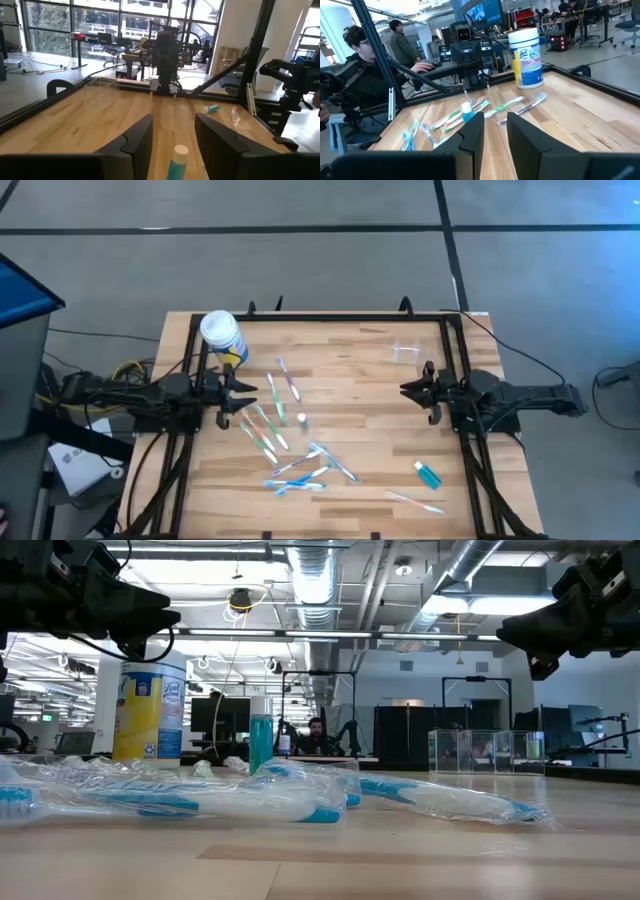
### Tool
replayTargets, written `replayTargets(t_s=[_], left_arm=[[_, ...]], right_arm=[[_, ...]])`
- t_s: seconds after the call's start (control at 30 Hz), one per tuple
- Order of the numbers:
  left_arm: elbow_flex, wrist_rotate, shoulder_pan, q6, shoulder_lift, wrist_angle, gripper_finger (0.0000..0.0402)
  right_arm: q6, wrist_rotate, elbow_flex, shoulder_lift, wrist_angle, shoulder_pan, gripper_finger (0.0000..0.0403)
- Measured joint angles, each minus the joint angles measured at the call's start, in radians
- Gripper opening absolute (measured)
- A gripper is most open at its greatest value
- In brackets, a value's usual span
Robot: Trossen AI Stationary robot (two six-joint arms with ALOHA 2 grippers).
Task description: Pick & Place toothbrushing station
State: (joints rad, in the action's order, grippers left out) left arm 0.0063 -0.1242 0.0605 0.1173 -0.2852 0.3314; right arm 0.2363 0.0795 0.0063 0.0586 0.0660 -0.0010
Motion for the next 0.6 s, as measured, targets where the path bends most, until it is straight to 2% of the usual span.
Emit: replayTargets(t_s=[0.47, 0.6], left_arm=[[0.000, 0.000, 0.000, 0.000, 0.001, 0.001, 0.0140], [0.000, 0.000, 0.000, 0.000, 0.001, 0.006, 0.0140]], right_arm=[[0.001, 0.000, 0.000, 0.000, 0.000, 0.000, 0.0076], [0.063, -0.001, 0.000, 0.000, -0.001, 0.006, 0.0076]])
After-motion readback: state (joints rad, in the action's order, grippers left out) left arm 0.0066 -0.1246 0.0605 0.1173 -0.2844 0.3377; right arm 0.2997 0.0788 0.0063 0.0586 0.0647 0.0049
